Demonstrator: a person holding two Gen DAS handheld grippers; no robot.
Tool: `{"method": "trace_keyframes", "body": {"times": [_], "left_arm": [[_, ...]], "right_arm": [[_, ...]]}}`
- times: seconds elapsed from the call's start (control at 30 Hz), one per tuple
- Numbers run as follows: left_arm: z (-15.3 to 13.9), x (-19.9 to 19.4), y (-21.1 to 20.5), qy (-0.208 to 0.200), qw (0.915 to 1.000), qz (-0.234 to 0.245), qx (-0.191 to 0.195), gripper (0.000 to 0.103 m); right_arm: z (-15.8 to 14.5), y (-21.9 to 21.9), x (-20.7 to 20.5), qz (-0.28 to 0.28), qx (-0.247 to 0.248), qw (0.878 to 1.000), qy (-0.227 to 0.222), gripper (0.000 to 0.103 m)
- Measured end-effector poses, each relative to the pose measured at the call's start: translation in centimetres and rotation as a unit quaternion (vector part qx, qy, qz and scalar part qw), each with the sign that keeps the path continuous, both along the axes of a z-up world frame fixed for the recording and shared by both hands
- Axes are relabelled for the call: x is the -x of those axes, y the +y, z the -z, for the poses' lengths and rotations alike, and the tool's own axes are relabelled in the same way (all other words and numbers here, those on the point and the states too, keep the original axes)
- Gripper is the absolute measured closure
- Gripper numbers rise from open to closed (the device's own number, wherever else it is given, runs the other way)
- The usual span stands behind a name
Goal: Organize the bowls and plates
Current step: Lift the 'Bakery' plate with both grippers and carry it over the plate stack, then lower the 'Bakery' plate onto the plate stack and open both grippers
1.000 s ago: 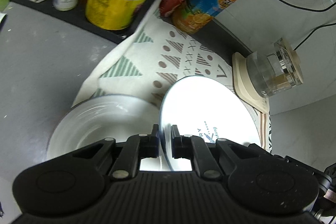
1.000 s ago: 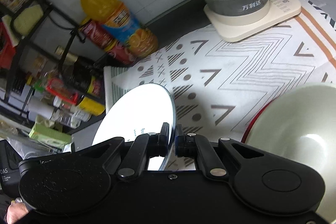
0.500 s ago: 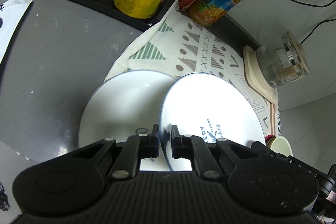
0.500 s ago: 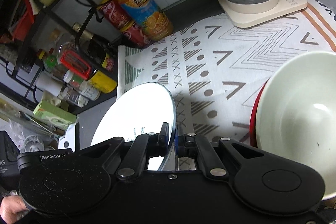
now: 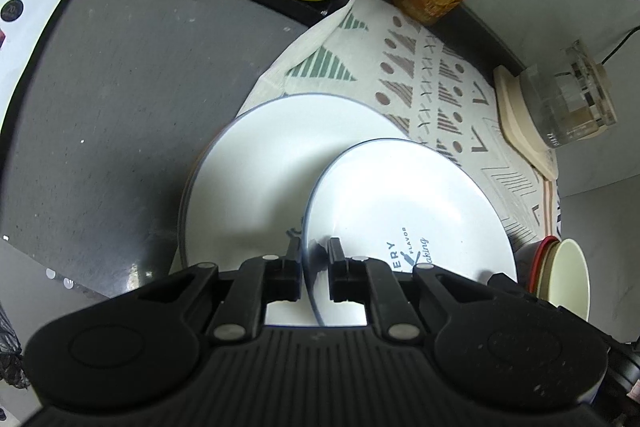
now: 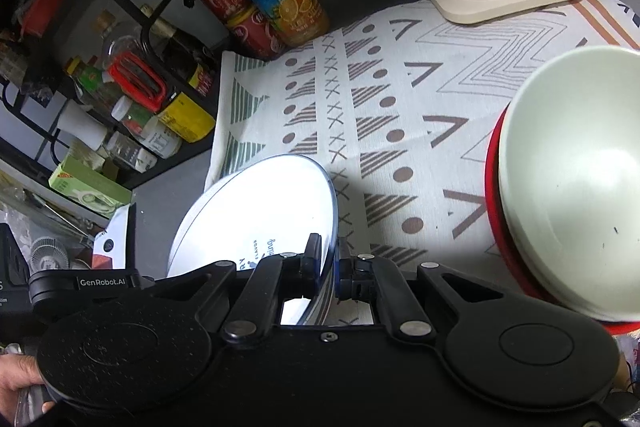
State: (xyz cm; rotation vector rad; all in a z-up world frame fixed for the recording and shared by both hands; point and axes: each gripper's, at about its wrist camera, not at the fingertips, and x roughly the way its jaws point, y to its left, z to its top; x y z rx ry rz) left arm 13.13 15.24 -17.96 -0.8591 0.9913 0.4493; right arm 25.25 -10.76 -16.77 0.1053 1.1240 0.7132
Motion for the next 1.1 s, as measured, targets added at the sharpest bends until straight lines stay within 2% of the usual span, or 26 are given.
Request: {"method": "trace_keyframes", "body": {"times": [0.7, 1.1], "left_arm": [[2.1, -0.2, 1.0, 0.029, 0.9995, 0.017, -0.001, 0.089], [2.2, -0.7, 1.3, 0.046, 0.9978, 0.04, -0.027, 0.089]], "right_arm": [[1.3, 1.9, 1.3, -0.001, 0.032, 0.999, -0.018, 0.097], [2.3, 2.2, 1.8, 0.02, 0.038, 0.999, -0.012, 0.098]]}}
